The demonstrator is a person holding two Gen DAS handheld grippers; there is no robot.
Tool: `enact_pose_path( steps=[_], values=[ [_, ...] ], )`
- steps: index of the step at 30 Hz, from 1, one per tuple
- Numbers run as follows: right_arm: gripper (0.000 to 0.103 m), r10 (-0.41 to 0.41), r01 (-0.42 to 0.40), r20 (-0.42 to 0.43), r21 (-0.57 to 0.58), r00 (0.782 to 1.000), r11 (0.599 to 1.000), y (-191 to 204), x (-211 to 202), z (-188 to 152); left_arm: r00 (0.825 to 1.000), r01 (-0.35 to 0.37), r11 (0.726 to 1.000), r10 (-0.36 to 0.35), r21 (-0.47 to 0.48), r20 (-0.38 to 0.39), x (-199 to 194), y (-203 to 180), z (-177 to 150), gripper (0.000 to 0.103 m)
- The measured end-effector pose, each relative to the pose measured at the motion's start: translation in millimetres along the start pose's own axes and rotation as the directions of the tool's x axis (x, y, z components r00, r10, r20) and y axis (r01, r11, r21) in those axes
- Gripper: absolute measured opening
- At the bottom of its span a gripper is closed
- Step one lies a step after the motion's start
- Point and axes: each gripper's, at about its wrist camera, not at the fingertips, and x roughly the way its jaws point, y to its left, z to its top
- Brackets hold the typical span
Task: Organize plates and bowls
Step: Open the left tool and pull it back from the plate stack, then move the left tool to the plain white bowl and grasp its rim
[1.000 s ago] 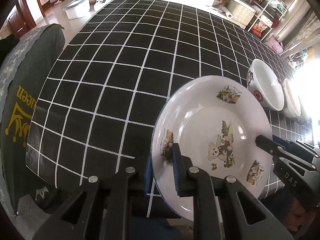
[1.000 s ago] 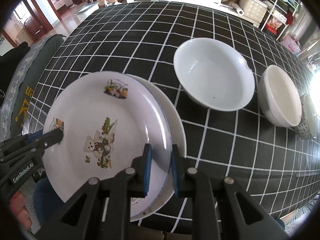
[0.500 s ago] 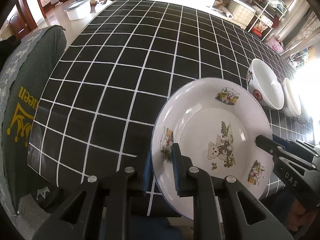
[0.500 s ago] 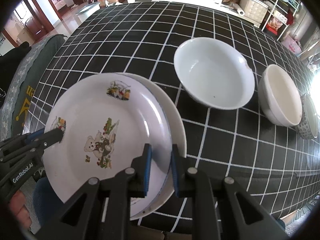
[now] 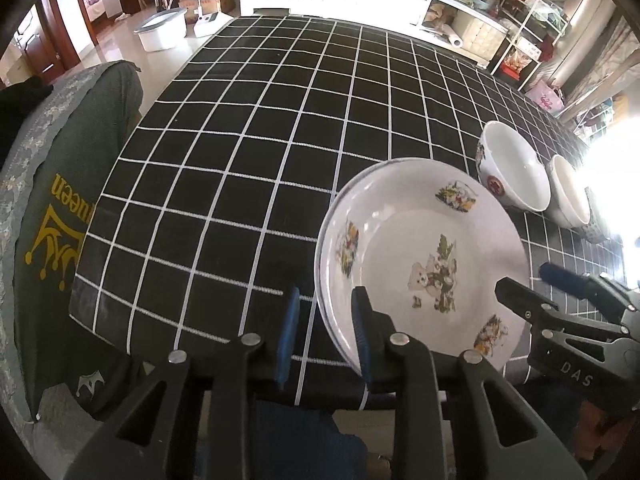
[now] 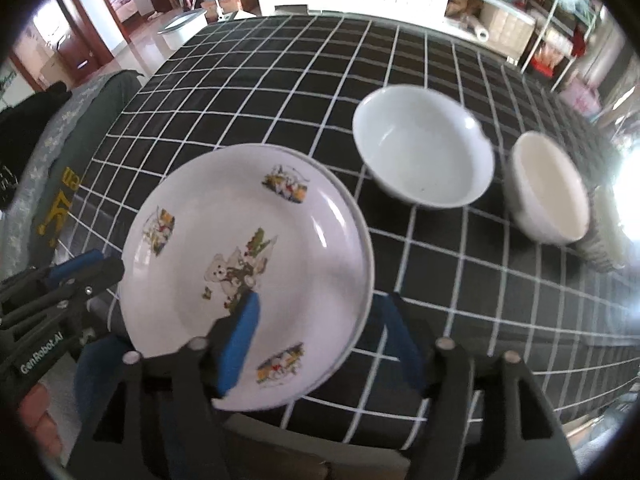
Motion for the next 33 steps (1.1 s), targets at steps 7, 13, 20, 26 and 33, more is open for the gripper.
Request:
enact_pose_path(
  steps=[7,13,20,26,33],
  values=[
    [0.071,0.034,-0.035,0.047,0.014,0.998,0.999,-2.0,-25.6,-8.5,0.999,0.017,1.0,-0.018,0.013,0.038,-24.2,-7.4,-11.6,0.031],
    [0.071,0.038,-0.041,0.093,0.023,0.995,0.999,-7.7,-51.2,-18.8,0.996,0.033,0.999,-0.036,0.043,0.079,-49.3,-23.2,-20.4,0.031],
    [0.071,0.038,-0.047,0.156,0.054,0.987,0.997,-24.8,-81.8,-26.4,0.991,0.057,0.995,-0.067,0.08,0.12,-72.9,-45.5,-23.4,0.035],
    [0.071,0.042,-0.056,0.174,0.075,0.984,0.996,-44.4,-99.5,-30.0,0.983,0.095,0.988,-0.113,0.121,0.147,-89.8,-71.2,-18.2,0.04],
    [0.071,0.066,-0.091,0.186,0.131,0.98,0.987,-71.9,-113.6,-20.7,0.979,0.132,0.979,-0.153,0.153,0.132,-100.8,-101.8,-6.1,0.04]
  ],
)
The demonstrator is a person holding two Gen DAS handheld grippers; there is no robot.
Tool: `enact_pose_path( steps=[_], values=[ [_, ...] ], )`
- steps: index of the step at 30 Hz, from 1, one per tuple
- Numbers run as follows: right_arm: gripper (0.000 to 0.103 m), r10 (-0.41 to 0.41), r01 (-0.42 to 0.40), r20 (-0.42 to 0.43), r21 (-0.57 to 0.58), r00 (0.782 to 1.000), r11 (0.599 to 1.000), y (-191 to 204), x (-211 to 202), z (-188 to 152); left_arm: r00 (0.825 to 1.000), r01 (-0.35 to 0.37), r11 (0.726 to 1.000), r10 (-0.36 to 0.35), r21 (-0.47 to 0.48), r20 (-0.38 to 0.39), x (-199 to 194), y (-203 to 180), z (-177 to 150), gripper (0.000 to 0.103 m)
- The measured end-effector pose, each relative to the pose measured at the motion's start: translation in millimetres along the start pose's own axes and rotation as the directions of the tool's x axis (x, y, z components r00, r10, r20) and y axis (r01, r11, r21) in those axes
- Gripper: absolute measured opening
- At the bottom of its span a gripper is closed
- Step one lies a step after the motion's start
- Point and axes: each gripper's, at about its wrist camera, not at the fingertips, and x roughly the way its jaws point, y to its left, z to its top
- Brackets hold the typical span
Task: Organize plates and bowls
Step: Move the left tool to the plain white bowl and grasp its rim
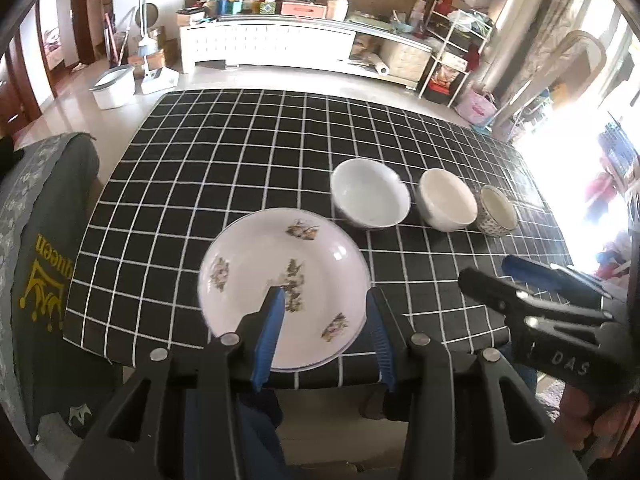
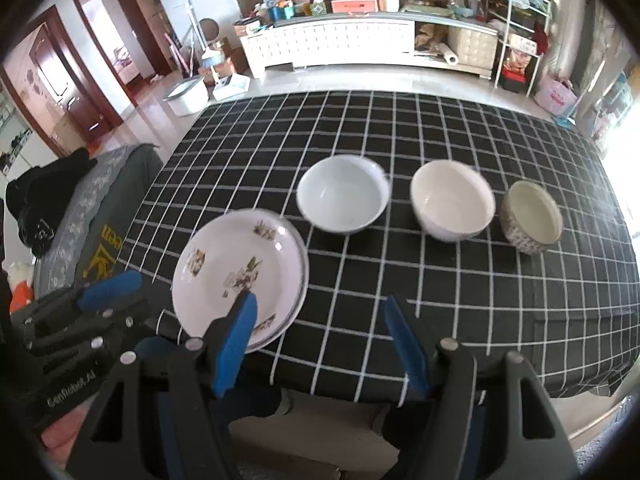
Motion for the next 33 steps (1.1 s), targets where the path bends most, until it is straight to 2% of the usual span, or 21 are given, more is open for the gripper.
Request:
enact_pose_path(
  steps=[7,13,18,23,29,30,33],
  values=[
    [0.071,0.018,-0.018,-0.01,0.041,1.0,0.999,-15.6,2.2,24.7,1.0,-0.018,1.0,0.018,0.026,-0.008,8.1,-11.5,28.3,0.04],
    [0.071,0.072,-0.06,-0.112,0.107,0.991,0.992,-36.5,34.9,47.7,0.999,-0.023,1.0,0.023,0.012,-0.048,30.3,-10.4,55.3,0.04],
    [0.071,0.067,-0.05,-0.134,0.131,0.989,0.99,-47.7,56.4,64.9,0.995,-0.005,1.0,0.004,-0.012,-0.097,59.4,-7.3,76.4,0.04],
    [0.071,0.159,-0.136,-0.133,0.166,0.978,0.977,-54.2,77.9,79.4,0.991,0.004,1.0,-0.007,-0.021,-0.136,87.5,-5.9,88.7,0.04],
    [0.057,0.172,-0.135,-0.17,0.21,0.97,0.968,-65.8,108.7,88.5,0.98,0.051,0.997,-0.06,-0.056,-0.187,122.8,-3.6,98.5,0.04],
    [0.052,0.171,-0.132,-0.172,0.216,0.97,0.967,-68.1,113.3,89.7,0.979,0.05,0.997,-0.061,-0.059,-0.194,129.4,-3.3,100.4,0.039],
    [0.049,0.16,-0.114,-0.188,0.234,0.969,0.966,-75.4,125.9,92.5,0.977,0.052,0.997,-0.064,-0.062,-0.206,141.4,-3.6,104.6,0.035]
  ],
)
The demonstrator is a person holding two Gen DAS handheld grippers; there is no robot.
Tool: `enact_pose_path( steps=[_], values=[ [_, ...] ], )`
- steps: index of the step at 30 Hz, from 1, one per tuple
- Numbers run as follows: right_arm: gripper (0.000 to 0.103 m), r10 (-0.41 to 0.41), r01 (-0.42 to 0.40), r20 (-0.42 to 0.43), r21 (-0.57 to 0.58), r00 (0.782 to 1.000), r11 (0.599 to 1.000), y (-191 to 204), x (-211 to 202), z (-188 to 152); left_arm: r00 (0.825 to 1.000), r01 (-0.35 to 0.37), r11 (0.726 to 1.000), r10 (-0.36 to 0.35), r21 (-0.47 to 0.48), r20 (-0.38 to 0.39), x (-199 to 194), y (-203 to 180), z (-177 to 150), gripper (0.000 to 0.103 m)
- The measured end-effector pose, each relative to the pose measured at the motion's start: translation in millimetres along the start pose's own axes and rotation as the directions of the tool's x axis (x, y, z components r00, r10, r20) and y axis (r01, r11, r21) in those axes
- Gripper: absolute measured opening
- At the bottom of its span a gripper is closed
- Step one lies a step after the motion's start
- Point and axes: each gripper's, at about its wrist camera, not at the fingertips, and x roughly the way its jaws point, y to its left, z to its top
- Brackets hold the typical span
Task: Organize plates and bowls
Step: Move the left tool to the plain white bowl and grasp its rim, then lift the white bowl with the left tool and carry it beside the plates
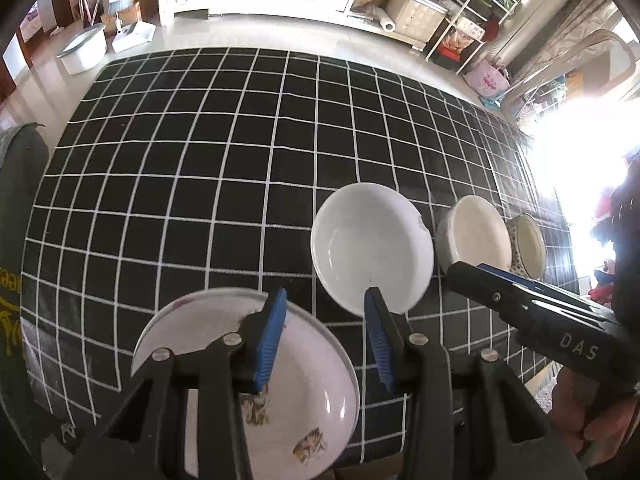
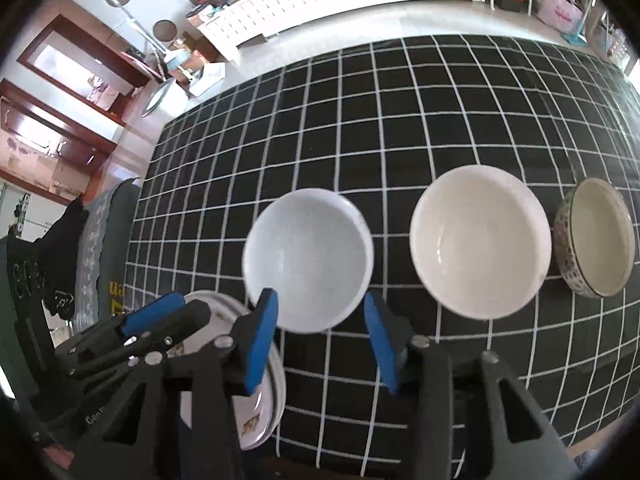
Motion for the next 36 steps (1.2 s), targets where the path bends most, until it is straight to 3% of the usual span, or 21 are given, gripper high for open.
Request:
enact_pose_path(
  steps=[8,15,17,23,25,36],
  values=[
    [0.041,-0.028,0.028,-0.024,0.002,0.999,1.0,-12.0,19.8,13.5,0.999,0.001,1.0,0.0,0.006,-0.039,35.5,-1.2,19.2,0.028],
    [0.026,-0.09,0.09,-0.053,-0.004,0.995,0.996,-19.8,39.3,15.8,0.998,-0.005,1.0,0.005,0.013,-0.06,56.9,-2.5,21.5,0.021],
    [0.022,-0.103,0.103,-0.046,0.006,0.994,0.995,-24.1,40.8,14.8,0.998,-0.008,1.0,0.009,0.018,-0.061,61.3,-1.8,22.2,0.015],
    [0.008,-0.105,0.105,-0.024,0.003,0.994,0.995,-29.3,39.3,3.7,0.998,-0.018,0.999,0.02,0.034,-0.062,67.0,-4.7,20.1,0.008],
    [0.008,-0.133,0.133,-0.018,-0.009,0.991,0.991,-27.6,36.0,-1.0,0.997,-0.018,0.998,0.022,0.052,-0.068,65.8,-6.6,18.3,0.008],
    [0.008,-0.121,0.121,-0.02,0.006,0.992,0.993,-39.0,-7.1,-34.1,0.998,-0.027,0.997,0.031,0.067,-0.06,38.2,-24.0,-11.1,0.008]
  ],
)
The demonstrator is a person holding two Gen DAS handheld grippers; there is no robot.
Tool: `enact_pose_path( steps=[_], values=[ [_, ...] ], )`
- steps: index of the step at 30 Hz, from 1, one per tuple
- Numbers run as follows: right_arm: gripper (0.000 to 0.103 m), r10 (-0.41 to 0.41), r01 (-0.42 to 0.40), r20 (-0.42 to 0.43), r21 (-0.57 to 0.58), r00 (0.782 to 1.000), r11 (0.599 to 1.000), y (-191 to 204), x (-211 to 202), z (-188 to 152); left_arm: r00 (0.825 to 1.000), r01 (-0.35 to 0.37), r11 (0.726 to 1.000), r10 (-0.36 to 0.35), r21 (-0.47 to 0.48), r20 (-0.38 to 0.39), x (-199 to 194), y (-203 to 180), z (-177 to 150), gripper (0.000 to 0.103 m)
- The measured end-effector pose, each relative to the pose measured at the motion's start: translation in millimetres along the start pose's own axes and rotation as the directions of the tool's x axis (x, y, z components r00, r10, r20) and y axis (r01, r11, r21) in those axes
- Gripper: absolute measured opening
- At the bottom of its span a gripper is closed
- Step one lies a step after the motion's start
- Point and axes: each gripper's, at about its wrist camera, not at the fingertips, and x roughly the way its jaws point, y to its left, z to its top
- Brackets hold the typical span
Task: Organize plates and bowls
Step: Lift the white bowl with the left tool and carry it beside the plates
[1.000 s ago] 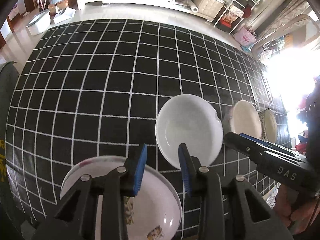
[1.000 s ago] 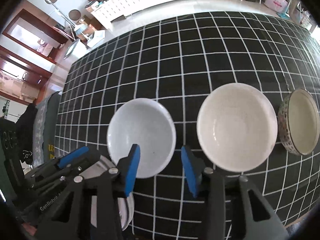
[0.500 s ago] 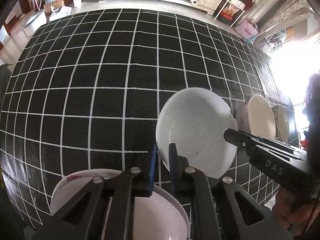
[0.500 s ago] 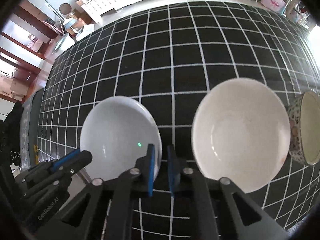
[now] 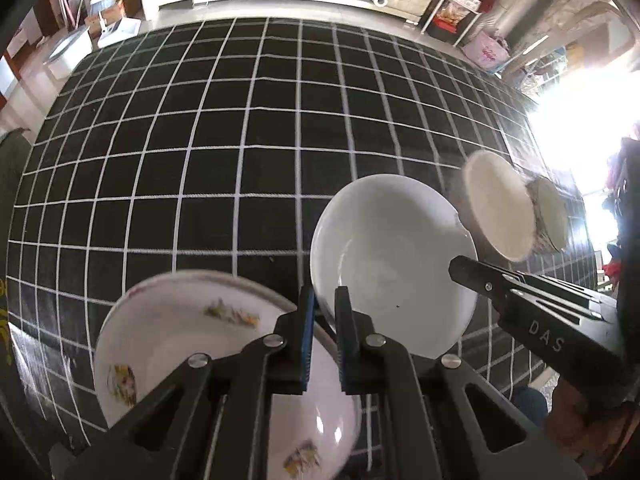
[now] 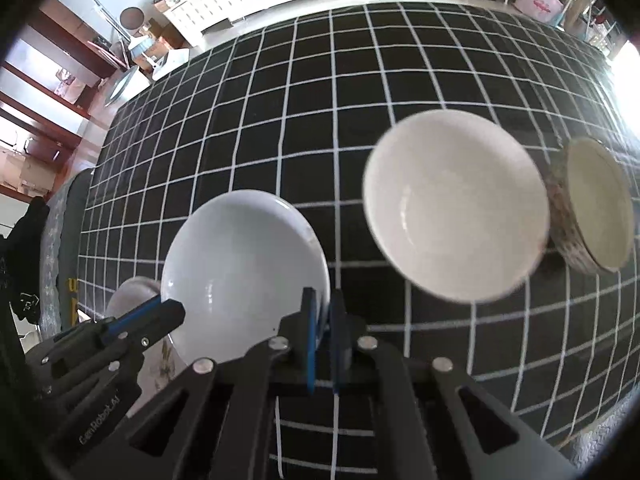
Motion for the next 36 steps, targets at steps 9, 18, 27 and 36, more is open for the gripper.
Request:
enact_pose_path(
  steps=[9,18,27,36],
  values=[
    [0.008,-0.011,0.01,0.033,0.013,0.999,1.0,-9.0,-39.0,-38.3,0.999,0.02,0.999,-0.021,0.027,0.035,-29.3,-25.7,-33.5,0.008],
    [0.008,-0.028,0.028,0.042,0.01,0.999,1.0,-4.0,-43.8,-63.9,0.999,0.016,0.999,-0.018,0.043,0.045,-32.1,-46.1,-62.6,0.008],
    [0.008,-0.057,0.057,0.01,0.01,0.998,0.998,-9.8,-29.1,-78.8,1.0,0.001,0.999,-0.001,0.038,-0.001,-11.7,-49.0,-89.8,0.008],
    [0.008,-0.06,0.061,-0.014,0.03,0.998,0.998,-20.5,-9.9,-78.8,1.0,-0.019,0.998,0.02,0.052,-0.022,6.9,-60.4,-89.8,0.008]
  ],
)
